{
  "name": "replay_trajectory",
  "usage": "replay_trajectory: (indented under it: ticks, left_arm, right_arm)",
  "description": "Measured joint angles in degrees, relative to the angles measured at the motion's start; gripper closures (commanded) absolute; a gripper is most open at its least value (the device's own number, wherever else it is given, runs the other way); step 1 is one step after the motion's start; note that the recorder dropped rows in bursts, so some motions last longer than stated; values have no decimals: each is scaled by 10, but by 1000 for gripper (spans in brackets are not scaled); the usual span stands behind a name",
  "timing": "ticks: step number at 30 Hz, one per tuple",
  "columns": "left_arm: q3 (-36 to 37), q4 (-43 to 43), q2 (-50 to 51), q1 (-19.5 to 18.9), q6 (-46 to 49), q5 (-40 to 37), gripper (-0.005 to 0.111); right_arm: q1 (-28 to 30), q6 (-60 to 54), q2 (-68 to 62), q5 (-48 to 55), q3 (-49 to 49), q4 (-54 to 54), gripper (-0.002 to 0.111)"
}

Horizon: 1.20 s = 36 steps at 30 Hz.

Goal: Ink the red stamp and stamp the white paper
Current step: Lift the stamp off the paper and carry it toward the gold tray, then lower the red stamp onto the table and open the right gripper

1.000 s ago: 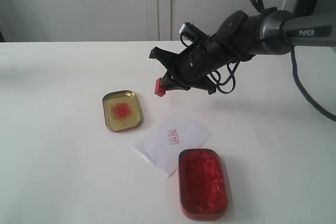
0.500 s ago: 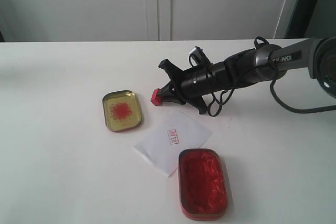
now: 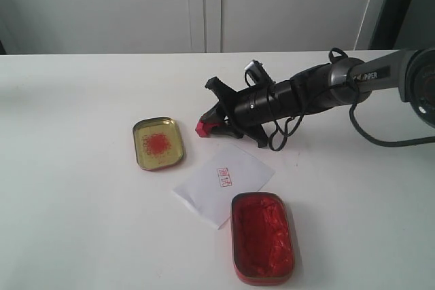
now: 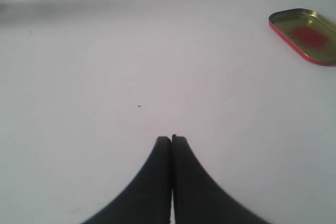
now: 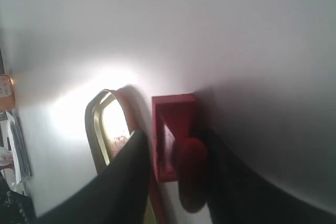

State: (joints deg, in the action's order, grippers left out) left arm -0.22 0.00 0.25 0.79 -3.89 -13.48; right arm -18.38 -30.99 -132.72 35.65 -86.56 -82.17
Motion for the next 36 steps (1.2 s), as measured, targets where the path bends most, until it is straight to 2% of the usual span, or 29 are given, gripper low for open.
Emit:
replay_trajectory:
  ticks: [3,9,16,28,36]
  left_arm:
    - [0,0,0,0,0,0,107]
    - [0,0,0,0,0,0,107]
    - [0,0,0,0,0,0,107]
    - [0,0,0,0,0,0,107]
    - [0,0,0,0,0,0,107]
  right_arm:
    - [0,0,0,-2,0,0,72]
    - [0,1,0,-5,0,0,61]
    - [0,3,2,-18,0,3,61]
    - [0,3,36,-98,0,74,61]
    - [0,3,42,-101,0,97,62]
